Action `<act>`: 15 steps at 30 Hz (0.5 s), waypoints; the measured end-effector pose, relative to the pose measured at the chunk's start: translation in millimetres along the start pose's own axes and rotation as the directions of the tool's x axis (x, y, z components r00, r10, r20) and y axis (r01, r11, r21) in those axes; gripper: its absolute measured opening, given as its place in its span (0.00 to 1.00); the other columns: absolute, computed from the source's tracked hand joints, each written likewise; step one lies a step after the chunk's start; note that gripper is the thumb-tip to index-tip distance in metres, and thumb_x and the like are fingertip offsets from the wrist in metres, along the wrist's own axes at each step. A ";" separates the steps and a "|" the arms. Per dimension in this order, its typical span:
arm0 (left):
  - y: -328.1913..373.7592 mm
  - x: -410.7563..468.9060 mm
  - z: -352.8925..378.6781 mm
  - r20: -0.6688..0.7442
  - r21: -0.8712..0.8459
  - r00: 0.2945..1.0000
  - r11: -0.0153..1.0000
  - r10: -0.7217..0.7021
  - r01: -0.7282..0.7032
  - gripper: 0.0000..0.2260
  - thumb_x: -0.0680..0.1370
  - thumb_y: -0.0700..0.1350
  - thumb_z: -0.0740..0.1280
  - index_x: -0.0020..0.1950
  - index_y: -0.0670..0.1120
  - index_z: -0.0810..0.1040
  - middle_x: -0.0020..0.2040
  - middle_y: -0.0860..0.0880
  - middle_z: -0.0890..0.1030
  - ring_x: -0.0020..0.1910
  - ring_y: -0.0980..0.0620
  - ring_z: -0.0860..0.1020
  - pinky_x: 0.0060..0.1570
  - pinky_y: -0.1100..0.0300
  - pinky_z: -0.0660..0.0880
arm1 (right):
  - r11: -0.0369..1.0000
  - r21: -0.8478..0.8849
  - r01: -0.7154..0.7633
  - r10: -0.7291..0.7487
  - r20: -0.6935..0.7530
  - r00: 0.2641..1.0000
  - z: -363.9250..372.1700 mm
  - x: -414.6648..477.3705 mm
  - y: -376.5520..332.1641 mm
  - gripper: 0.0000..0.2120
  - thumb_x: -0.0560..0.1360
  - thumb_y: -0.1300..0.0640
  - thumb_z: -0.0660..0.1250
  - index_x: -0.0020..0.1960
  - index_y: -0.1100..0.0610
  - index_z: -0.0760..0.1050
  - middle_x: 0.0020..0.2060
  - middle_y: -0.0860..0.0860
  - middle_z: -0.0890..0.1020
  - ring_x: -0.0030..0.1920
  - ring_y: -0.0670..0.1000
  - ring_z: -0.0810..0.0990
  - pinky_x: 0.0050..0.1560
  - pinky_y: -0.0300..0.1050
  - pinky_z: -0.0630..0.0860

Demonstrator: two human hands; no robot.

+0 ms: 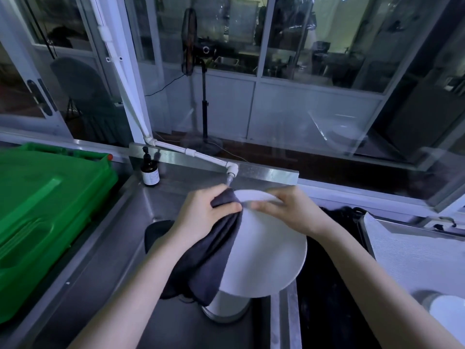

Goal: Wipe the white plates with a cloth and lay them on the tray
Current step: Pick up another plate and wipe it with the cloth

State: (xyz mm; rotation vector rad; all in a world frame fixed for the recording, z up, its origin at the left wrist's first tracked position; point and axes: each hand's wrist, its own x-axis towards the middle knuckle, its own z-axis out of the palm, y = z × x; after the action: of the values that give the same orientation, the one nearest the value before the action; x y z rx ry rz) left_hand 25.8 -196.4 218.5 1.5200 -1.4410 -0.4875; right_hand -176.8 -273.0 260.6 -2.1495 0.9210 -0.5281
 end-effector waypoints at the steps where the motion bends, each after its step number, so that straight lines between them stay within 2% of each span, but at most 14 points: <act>1: 1.9 0.3 -0.4 0.042 -0.002 0.999 1.000 -0.005 0.005 0.08 0.72 0.48 0.76 0.44 0.47 0.80 0.39 0.48 0.81 0.41 0.51 0.77 0.45 0.58 0.73 | 0.997 -0.067 0.032 -0.032 -0.010 0.999 3.8 0.8 -2.6 0.27 0.72 0.40 0.72 0.35 0.64 0.70 0.30 0.50 0.66 0.32 0.46 0.63 0.35 0.45 0.62; 2: 1.8 -0.9 -1.7 0.058 -0.020 0.998 1.000 -0.017 0.018 0.08 0.72 0.48 0.76 0.45 0.46 0.81 0.40 0.47 0.82 0.43 0.48 0.78 0.47 0.56 0.74 | 0.994 -0.095 0.060 -0.064 -0.040 0.997 6.6 0.4 -3.2 0.29 0.74 0.41 0.71 0.34 0.65 0.67 0.30 0.50 0.64 0.32 0.46 0.61 0.34 0.46 0.60; 4: -5.9 -7.0 -4.3 -0.009 -0.069 0.997 0.995 -0.076 0.075 0.10 0.74 0.48 0.75 0.47 0.42 0.81 0.42 0.43 0.83 0.43 0.47 0.79 0.48 0.55 0.74 | 0.998 -0.028 0.048 -0.051 -0.112 0.992 8.3 -3.7 -1.3 0.30 0.74 0.41 0.70 0.36 0.68 0.69 0.29 0.52 0.65 0.31 0.47 0.63 0.33 0.46 0.60; 6: -17.6 -18.4 -2.0 -0.188 -0.187 0.951 0.960 -0.244 0.209 0.08 0.76 0.48 0.73 0.46 0.43 0.81 0.41 0.48 0.84 0.43 0.52 0.81 0.43 0.64 0.73 | 0.979 0.197 -0.042 0.091 -0.245 0.965 12.4 -8.1 0.6 0.30 0.75 0.42 0.70 0.39 0.71 0.71 0.29 0.53 0.68 0.31 0.48 0.66 0.33 0.45 0.62; 8: -22.4 -32.4 13.0 -0.291 -0.444 0.817 0.827 -0.497 0.345 0.06 0.77 0.50 0.70 0.47 0.47 0.81 0.41 0.54 0.85 0.46 0.54 0.82 0.43 0.67 0.75 | 0.870 0.486 -0.084 0.307 -0.400 0.863 28.8 -9.7 3.1 0.28 0.76 0.46 0.71 0.40 0.73 0.70 0.31 0.54 0.69 0.33 0.49 0.67 0.35 0.45 0.62; 10: -26.0 -38.8 28.1 -0.316 -0.625 0.684 0.687 -0.658 0.372 0.07 0.78 0.51 0.69 0.48 0.47 0.81 0.43 0.51 0.84 0.47 0.51 0.82 0.47 0.57 0.77 | 0.735 0.675 -0.072 0.493 -0.458 0.740 54.7 -11.6 4.8 0.27 0.76 0.47 0.71 0.43 0.73 0.71 0.33 0.53 0.69 0.36 0.49 0.67 0.38 0.47 0.63; 11: -28.9 -39.2 31.0 -0.318 -0.660 0.649 0.653 -0.691 0.372 0.08 0.78 0.51 0.69 0.47 0.47 0.81 0.43 0.50 0.84 0.47 0.49 0.81 0.48 0.54 0.77 | 0.706 0.705 -0.073 0.528 -0.454 0.718 64.6 -13.1 6.5 0.26 0.76 0.46 0.70 0.44 0.72 0.72 0.34 0.53 0.69 0.36 0.49 0.67 0.39 0.47 0.64; 13: -33.0 -37.9 26.3 -0.294 -0.673 0.656 0.638 -0.695 0.374 0.08 0.78 0.50 0.70 0.45 0.47 0.81 0.42 0.49 0.84 0.46 0.49 0.81 0.48 0.53 0.77 | 0.761 0.641 -0.100 0.467 -0.435 0.769 65.7 -17.8 11.7 0.22 0.77 0.47 0.70 0.38 0.65 0.71 0.32 0.50 0.69 0.36 0.48 0.67 0.39 0.47 0.63; 15: -33.8 -34.1 14.7 -0.297 -0.613 0.727 0.708 -0.619 0.352 0.06 0.78 0.50 0.70 0.43 0.49 0.81 0.40 0.53 0.85 0.43 0.55 0.82 0.46 0.58 0.78 | 0.870 0.485 -0.087 0.308 -0.398 0.864 43.0 -18.5 13.4 0.17 0.76 0.48 0.71 0.35 0.56 0.74 0.31 0.48 0.72 0.34 0.46 0.69 0.37 0.45 0.65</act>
State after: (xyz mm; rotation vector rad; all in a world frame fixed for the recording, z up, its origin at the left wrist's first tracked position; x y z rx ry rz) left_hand 24.6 -175.2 172.9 1.4272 -0.4107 -0.6960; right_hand -169.0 -245.8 221.0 -1.4992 1.1324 -1.0683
